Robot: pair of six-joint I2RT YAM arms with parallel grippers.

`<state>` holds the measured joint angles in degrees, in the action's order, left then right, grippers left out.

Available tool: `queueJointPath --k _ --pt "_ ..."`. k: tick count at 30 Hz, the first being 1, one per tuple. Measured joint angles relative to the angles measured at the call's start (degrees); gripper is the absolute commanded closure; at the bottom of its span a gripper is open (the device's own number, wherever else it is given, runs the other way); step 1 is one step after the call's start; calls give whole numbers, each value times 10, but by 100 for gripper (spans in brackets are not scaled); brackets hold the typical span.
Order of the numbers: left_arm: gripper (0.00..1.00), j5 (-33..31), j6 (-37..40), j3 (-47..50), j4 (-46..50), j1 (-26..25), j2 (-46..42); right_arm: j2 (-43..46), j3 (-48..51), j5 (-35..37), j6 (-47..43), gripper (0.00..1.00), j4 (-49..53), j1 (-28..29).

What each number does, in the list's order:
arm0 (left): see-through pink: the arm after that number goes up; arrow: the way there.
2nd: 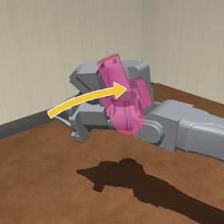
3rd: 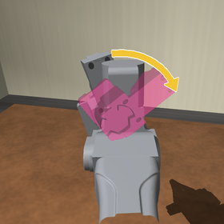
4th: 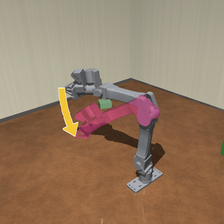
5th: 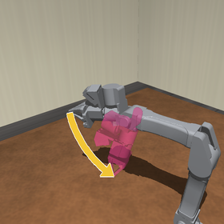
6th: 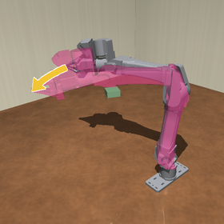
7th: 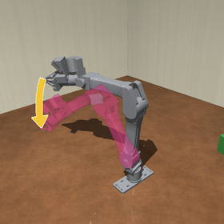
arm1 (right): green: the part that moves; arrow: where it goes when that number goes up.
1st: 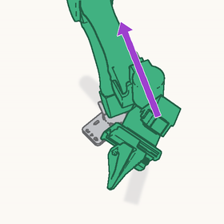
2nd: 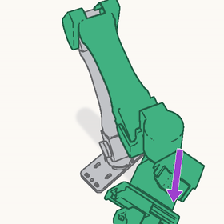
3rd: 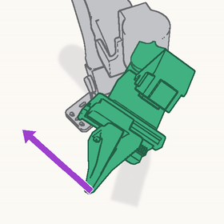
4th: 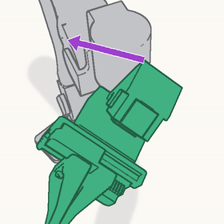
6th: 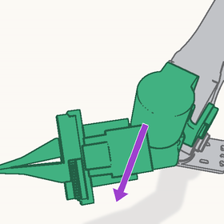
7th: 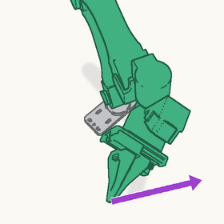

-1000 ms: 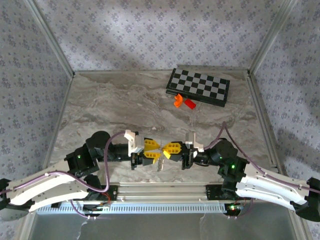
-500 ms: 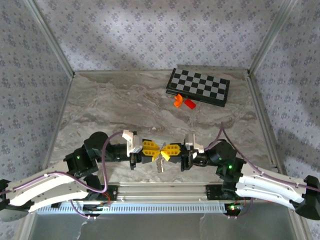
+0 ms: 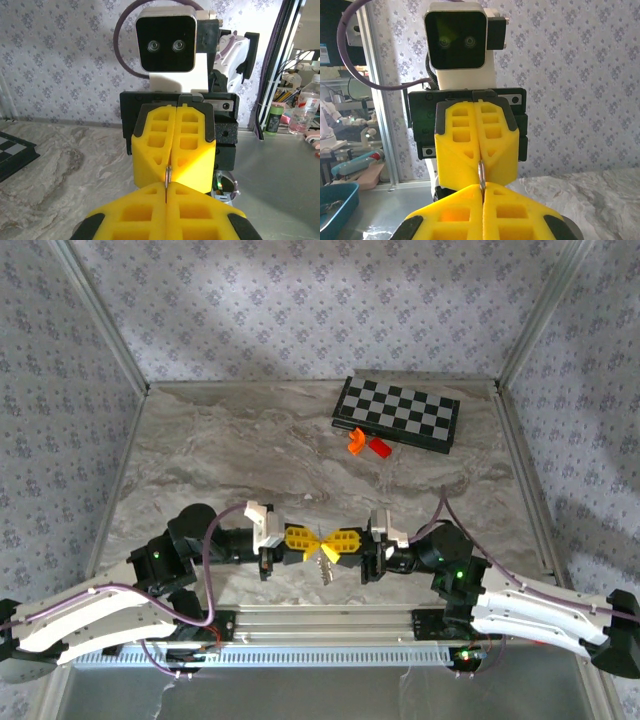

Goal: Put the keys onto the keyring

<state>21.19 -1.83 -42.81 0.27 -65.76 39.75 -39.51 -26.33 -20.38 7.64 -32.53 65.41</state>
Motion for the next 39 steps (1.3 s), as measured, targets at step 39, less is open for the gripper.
queueJointPath --k 39 --pt "100 -28 113 -112 237 0 58 -45 -204 166 -189 76 448 79"
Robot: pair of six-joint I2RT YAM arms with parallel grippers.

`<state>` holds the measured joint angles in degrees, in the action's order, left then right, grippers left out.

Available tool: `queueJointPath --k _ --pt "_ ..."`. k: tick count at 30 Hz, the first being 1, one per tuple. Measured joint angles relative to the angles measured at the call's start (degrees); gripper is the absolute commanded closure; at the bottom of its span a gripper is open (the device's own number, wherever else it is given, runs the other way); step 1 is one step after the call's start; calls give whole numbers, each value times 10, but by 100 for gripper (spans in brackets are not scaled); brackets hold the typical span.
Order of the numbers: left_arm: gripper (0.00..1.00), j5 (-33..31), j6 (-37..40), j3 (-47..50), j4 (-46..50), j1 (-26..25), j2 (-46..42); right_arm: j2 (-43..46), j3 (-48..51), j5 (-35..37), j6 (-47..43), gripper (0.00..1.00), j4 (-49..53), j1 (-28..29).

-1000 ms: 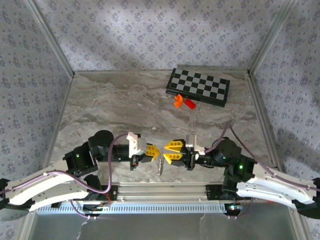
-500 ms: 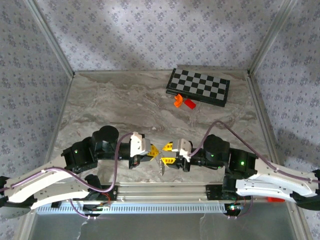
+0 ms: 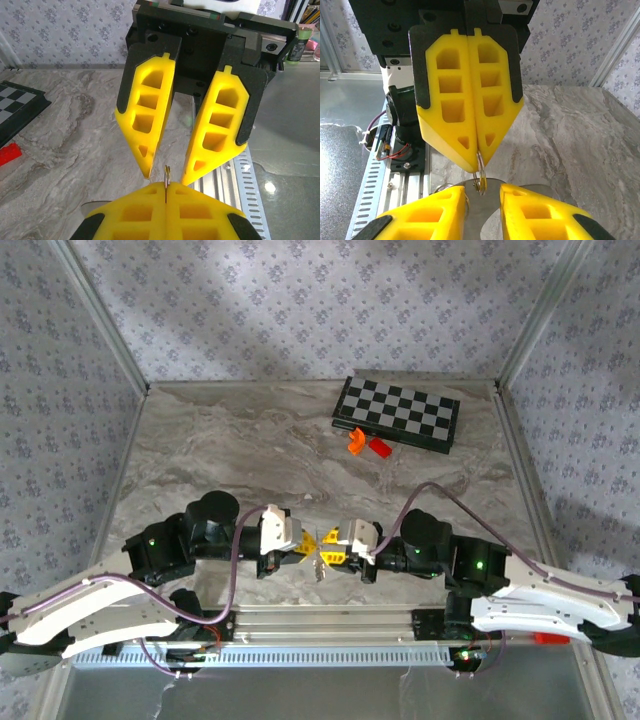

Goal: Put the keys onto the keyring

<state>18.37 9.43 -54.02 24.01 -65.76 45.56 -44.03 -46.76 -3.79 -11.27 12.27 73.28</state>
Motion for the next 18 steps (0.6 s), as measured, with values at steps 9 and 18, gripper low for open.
queueJointPath --k 9,18 --pt "100 1 3 -5 8 0 5 -12 0 0 0 76 -6 0" --pt "100 1 6 -6 16 0 7 -12 0 0 -2 84 -9 0"
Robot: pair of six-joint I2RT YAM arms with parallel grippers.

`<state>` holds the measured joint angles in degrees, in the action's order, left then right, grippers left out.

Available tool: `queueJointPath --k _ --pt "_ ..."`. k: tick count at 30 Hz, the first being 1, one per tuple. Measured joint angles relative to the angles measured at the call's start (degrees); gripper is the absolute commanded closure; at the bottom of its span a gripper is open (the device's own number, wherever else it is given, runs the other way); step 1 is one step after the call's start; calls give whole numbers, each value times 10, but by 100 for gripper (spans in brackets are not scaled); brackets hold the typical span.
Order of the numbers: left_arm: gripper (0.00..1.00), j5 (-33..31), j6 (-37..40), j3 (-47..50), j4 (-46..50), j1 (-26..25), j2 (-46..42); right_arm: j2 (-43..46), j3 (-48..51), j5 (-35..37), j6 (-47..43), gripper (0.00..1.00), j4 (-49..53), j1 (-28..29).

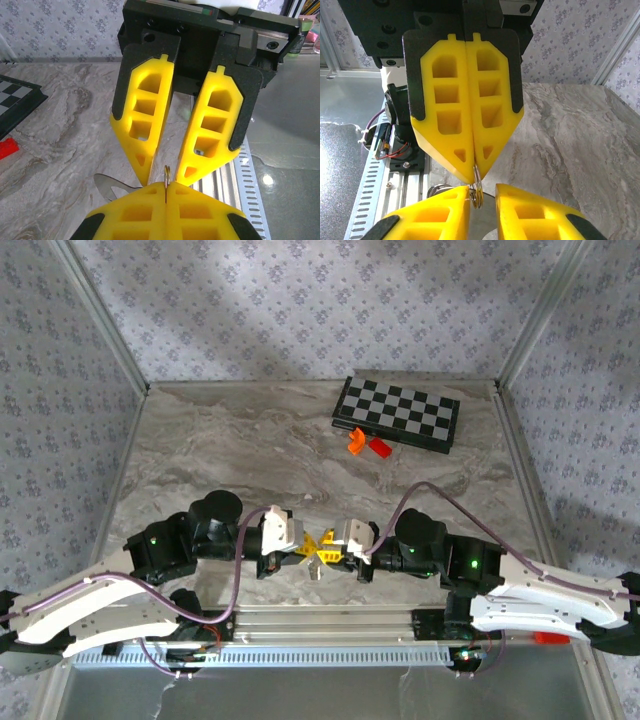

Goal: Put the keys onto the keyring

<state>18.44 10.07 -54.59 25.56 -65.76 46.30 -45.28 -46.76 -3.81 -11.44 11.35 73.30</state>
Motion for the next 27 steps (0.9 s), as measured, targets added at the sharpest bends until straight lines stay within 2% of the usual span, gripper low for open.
queueJointPath --k 7,9,11,13,21,27 --pt "100 0 3 0 2 0 3 0 0 0 1 100 2 3" --pt "96 -1 5 0 2 0 3 0 0 0 0 100 2 3" --pt "82 -2 5 0 2 0 2 2 2 0 0 100 -1 3" --pt "77 -8 0 2 -5 0 -4 10 12 0 0 100 -18 4" --pt "76 -16 -50 87 -105 0 -93 57 87 -41 24 100 -143 -2" --pt "76 -5 -76 96 -150 0 -102 50 110 -75 50 100 -236 -5"
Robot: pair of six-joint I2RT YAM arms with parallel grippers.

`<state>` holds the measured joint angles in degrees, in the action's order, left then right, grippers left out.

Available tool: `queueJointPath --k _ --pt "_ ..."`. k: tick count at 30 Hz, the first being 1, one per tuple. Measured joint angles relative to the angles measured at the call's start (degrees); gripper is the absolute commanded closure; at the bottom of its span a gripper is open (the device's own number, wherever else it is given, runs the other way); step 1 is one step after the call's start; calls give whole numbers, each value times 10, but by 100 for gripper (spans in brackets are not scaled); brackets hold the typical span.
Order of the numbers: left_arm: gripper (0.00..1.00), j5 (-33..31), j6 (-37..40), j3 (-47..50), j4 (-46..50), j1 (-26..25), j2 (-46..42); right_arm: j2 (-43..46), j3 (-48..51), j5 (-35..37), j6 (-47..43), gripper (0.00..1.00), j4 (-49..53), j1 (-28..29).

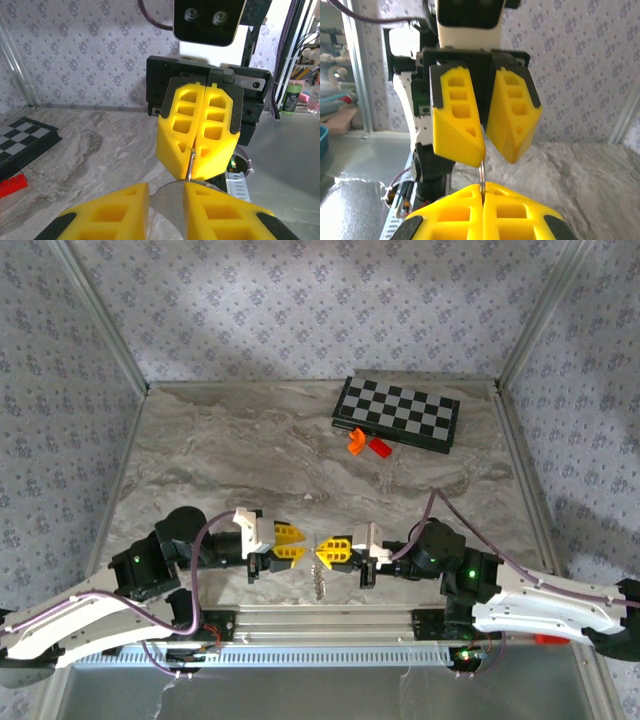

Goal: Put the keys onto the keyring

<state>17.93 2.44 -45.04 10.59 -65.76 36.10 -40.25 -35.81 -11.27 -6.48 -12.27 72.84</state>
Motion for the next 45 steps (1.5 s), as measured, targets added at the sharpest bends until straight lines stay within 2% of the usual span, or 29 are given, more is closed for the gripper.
queueJointPath --k 27,45 --pt "71 31 -30 10 -61 1 -16 -24 27 -57 49 100 -140 -11" --pt "74 48 -31 10 -64 1 -3 -30 33 -72 61 100 -159 -26"
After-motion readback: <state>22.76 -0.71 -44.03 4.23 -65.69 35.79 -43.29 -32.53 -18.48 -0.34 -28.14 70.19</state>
